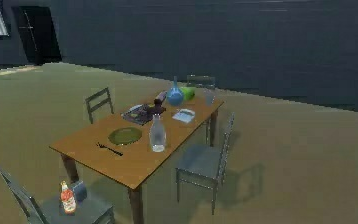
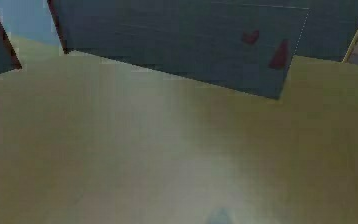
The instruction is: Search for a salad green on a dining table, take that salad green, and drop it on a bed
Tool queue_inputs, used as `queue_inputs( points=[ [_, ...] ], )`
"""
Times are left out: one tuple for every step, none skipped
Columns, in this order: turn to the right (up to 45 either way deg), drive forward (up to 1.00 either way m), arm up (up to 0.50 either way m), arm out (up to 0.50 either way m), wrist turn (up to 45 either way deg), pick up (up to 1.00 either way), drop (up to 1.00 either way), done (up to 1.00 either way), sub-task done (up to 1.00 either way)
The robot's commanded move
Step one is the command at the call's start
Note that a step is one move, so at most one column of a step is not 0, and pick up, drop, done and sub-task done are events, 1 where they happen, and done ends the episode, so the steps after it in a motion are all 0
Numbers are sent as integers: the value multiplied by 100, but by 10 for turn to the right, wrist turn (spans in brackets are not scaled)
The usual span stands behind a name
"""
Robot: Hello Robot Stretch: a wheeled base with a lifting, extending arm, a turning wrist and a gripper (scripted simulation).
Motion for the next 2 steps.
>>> queue_inputs(
  points=[
    [420, 0, 0, 0, 0, 0, 0, 0, 0],
    [0, 95, 0, 0, 0, 0, 0, 0, 0]
  ],
)
